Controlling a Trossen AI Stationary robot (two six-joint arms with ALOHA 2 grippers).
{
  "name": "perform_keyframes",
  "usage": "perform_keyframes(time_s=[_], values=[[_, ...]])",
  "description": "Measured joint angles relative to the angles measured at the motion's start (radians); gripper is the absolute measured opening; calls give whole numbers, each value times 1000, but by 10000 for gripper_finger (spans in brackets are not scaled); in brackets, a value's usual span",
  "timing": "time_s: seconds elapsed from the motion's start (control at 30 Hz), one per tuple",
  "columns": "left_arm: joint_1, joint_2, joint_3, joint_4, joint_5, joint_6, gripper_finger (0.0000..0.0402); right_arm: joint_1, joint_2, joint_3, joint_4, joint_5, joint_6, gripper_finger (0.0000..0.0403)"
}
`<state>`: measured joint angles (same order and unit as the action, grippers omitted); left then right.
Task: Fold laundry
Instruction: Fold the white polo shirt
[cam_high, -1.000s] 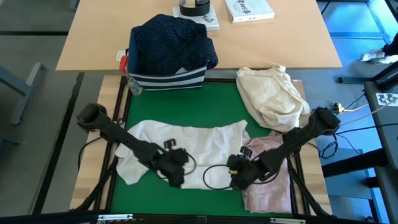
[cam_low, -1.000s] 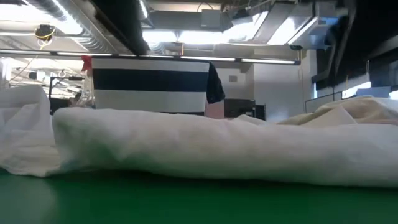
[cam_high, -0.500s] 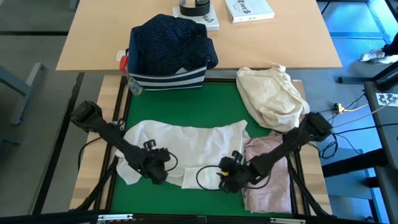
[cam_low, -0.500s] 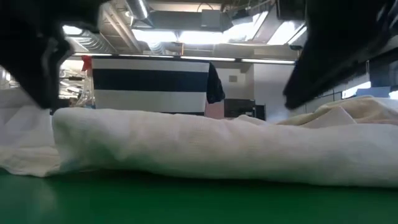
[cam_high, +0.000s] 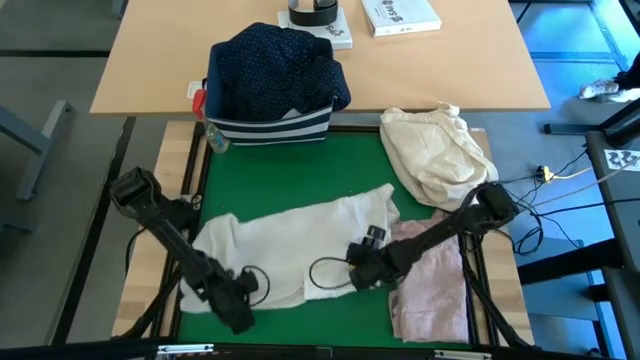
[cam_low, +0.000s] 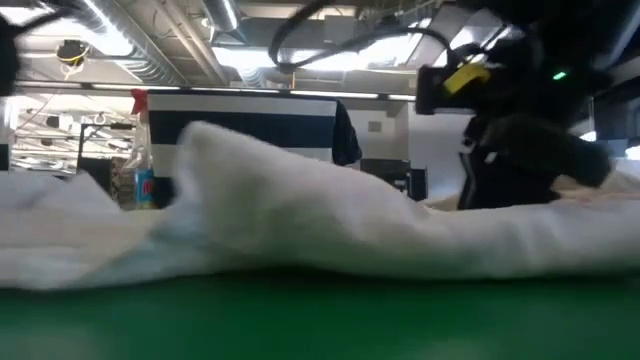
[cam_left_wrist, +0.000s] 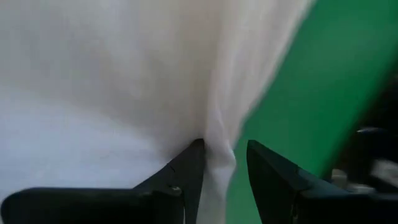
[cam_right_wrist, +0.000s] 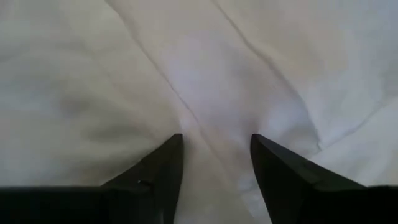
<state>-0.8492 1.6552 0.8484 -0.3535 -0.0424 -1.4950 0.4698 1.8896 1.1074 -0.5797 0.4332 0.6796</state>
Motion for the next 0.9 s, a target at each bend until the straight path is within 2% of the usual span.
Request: perform_keyframes(time_s=[0.23,0.33,0.43,0.53,0.6,0.73,0.8,0.9], values=[[-71,142,0,400,-135,-248,117,-136,-2,-41,70,-28,-394,189],[-55,216,21,544,-169,-258,117,-215,0,-42,104,-30,-610,189],[-12,249,45,600,-156,-233,117,-297,0,-42,149,-38,-795,189],[53,228,63,583,-103,-136,116,-368,-10,-16,121,-63,-910,189],[93,173,76,547,-80,-77,114,-401,-41,-4,77,-117,-948,189],[167,18,85,410,-60,12,103,-431,-176,8,72,-203,-935,189],[199,-68,85,303,-92,41,97,-447,-231,9,65,-254,-870,188],[233,-179,88,114,-192,77,90,-490,-248,1,137,-351,-735,189]])
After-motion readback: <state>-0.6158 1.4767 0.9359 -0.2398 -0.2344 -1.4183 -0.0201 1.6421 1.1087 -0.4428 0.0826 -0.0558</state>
